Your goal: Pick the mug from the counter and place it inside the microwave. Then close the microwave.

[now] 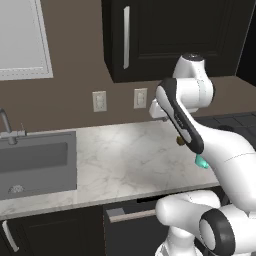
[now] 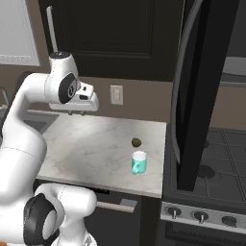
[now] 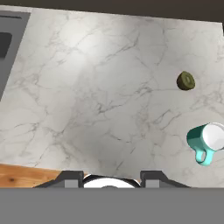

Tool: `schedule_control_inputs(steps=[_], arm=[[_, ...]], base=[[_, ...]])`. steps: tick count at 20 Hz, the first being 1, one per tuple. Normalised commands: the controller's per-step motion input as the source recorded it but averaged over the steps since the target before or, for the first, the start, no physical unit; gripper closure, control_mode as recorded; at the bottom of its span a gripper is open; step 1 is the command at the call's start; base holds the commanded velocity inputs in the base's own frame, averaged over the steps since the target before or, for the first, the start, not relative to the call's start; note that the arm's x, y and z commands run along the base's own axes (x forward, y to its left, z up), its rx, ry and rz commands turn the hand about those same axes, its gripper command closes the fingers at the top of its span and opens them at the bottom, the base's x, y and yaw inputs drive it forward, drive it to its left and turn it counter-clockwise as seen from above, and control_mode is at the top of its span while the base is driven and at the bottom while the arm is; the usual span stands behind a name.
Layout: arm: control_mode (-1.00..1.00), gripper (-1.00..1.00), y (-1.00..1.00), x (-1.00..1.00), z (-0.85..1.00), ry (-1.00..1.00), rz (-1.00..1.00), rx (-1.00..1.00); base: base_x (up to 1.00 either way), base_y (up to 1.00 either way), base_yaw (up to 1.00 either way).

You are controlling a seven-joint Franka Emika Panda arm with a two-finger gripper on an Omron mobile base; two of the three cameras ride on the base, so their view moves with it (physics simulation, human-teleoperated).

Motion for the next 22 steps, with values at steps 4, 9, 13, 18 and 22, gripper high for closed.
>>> schedule_control_inputs(steps=[4,9,13,18,22], arm=[[-1.00,-1.00,0.00,-0.16,0.00,0.00,0.01,0.00],[-1.00,-1.00,0.00,-0.31,-0.01,0.03,0.02,0.00],[-1.00,-1.00,-0.04,-0.12,-0.09,0.02,0.00,-0.01],[-1.00,-1.00,-0.22,0.00,-0.30,0.01,0.00,-0.04],[-1.00,-1.00,-0.47,0.00,-0.31,0.05,-0.02,-0.06]], base=[[0.00,0.00,0.00],[0.00,0.00,0.00],[0.00,0.00,0.00],[0.00,0.00,0.00],[0.00,0.00,0.00]])
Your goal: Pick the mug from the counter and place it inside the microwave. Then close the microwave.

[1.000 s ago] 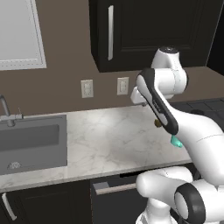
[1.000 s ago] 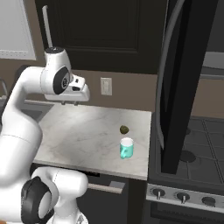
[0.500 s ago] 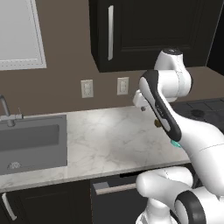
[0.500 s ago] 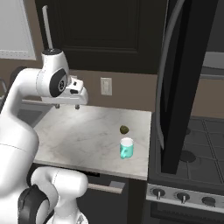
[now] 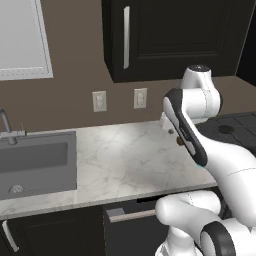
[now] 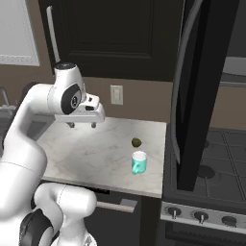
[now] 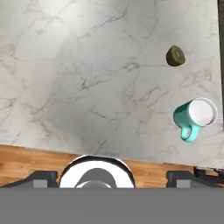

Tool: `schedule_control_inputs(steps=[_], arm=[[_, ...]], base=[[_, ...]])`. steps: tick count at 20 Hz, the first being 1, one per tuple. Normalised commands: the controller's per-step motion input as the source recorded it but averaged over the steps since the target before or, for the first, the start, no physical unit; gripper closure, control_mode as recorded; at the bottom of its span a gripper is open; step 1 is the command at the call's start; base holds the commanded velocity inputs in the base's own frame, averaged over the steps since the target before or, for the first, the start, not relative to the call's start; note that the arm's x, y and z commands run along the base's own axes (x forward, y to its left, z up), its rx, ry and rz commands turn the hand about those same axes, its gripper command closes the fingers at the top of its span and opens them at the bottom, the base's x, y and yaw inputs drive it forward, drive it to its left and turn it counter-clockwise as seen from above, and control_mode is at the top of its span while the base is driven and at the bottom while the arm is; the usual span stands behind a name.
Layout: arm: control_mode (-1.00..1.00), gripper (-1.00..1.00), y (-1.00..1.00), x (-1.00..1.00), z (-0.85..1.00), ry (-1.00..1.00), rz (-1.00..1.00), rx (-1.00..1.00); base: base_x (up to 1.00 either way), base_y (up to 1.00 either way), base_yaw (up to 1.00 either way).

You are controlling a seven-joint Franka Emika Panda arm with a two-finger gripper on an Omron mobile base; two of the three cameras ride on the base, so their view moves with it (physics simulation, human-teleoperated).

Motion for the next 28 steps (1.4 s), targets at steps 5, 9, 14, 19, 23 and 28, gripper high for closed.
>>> schedule_control_inputs(steps=[5,9,14,19,23,28], arm=[[-1.00,-1.00,-0.60,0.00,-0.22,0.10,-0.08,-0.05],[-1.00,-1.00,-0.62,0.00,-0.18,0.15,-0.11,-0.04],[-1.00,-1.00,-0.55,0.00,-0.17,0.17,-0.16,-0.05],[-1.00,-1.00,-0.45,0.10,-0.20,0.18,-0.19,-0.02],[-1.00,-1.00,-0.34,0.03,-0.37,0.06,-0.14,0.00],[-1.00,-1.00,-0.03,0.00,-0.45,-0.03,-0.02,0.07]], base=[[0.00,0.00,0.00],[0.00,0.00,0.00],[0.00,0.00,0.00],[0.00,0.00,0.00],[0.00,0.00,0.00],[0.00,0.00,0.00]])
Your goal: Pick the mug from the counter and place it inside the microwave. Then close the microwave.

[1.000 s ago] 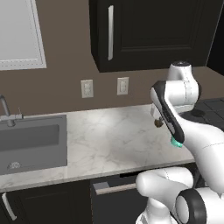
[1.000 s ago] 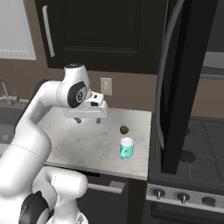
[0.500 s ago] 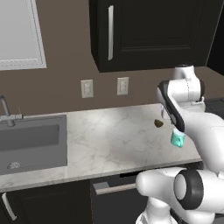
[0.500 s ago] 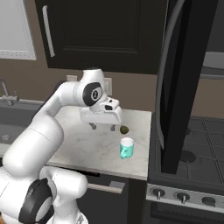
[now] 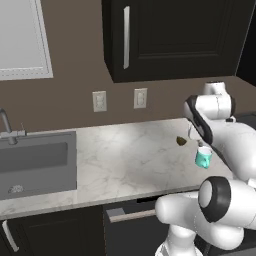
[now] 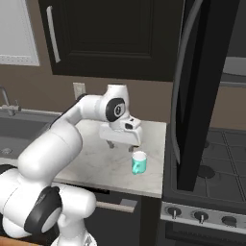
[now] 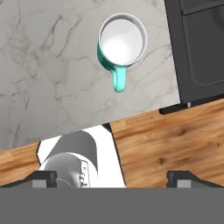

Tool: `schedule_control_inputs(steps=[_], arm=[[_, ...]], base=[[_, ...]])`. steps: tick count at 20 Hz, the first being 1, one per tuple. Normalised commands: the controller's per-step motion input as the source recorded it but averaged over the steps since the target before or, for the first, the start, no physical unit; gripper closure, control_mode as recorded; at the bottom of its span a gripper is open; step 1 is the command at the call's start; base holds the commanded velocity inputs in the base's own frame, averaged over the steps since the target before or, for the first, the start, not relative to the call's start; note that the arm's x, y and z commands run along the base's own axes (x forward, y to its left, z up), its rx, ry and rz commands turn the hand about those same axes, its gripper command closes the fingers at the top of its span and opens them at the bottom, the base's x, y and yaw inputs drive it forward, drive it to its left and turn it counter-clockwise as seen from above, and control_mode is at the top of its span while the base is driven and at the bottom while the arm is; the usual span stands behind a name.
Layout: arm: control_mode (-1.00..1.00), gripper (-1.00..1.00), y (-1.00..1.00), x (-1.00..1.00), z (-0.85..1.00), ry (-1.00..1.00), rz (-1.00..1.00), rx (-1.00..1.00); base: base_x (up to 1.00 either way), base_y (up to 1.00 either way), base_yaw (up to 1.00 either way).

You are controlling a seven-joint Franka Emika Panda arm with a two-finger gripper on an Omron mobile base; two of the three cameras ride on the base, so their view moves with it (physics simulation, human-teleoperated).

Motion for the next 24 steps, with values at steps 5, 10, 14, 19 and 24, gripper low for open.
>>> schedule_control_inputs(steps=[5,10,14,19,24], arm=[[-1.00,-1.00,0.00,0.00,-0.43,-0.12,0.00,0.08],[-1.00,-1.00,-0.01,0.00,-0.34,-0.16,0.00,0.04],[-1.00,-1.00,-0.03,0.00,-0.21,-0.18,0.00,0.00],[-1.00,-1.00,-0.05,0.01,-0.06,-0.10,-0.02,0.00],[-1.00,-1.00,-0.15,0.09,-0.01,0.00,-0.03,-0.03]], base=[[0.00,0.00,0.00],[0.00,0.00,0.00],[0.00,0.00,0.00],[0.00,0.00,0.00],[0.00,0.00,0.00]])
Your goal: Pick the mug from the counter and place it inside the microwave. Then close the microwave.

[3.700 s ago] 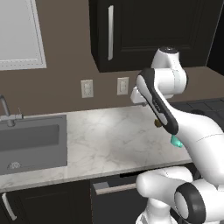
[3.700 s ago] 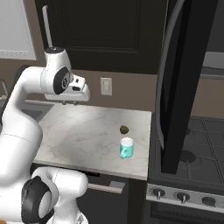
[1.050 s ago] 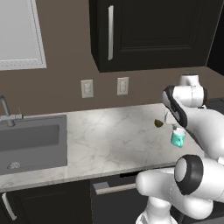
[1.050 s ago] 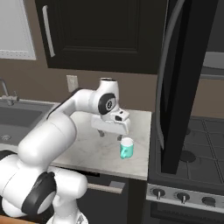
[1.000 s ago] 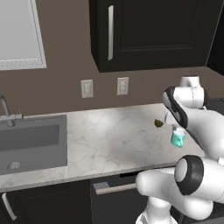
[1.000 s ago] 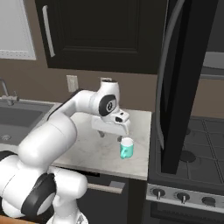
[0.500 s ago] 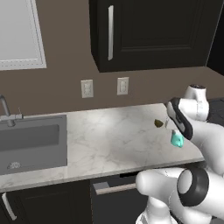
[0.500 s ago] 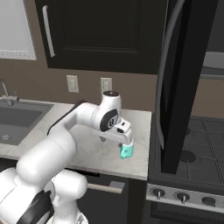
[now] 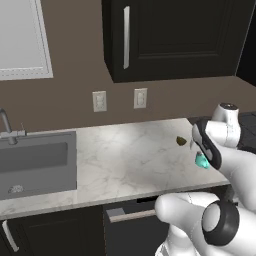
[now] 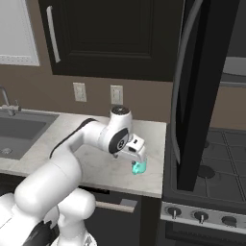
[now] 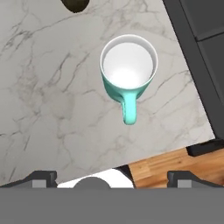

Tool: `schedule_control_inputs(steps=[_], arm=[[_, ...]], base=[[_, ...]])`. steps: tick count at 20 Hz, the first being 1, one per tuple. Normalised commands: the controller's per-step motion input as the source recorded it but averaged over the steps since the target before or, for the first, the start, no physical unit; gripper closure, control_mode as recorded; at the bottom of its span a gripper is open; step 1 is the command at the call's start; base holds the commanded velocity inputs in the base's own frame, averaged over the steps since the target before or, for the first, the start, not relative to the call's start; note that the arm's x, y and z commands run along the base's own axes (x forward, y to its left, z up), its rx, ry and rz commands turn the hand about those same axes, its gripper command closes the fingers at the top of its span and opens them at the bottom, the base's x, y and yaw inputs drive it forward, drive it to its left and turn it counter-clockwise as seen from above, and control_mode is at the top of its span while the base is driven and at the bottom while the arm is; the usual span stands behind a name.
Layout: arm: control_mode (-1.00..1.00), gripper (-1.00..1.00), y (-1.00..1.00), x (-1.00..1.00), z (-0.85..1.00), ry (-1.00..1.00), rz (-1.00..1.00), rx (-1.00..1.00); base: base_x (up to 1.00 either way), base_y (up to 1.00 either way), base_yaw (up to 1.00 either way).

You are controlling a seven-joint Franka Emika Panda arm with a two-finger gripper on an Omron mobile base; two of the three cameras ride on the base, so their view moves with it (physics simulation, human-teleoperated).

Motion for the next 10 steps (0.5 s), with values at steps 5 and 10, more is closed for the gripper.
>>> schedule_control_inputs(steps=[5,10], arm=[[-1.00,-1.00,-0.24,0.08,-0.08,0.00,-0.02,0.00],[-1.00,-1.00,-0.19,0.00,-0.03,0.00,-0.01,0.00]], base=[[0.00,0.00,0.00],[0.00,0.00,0.00]])
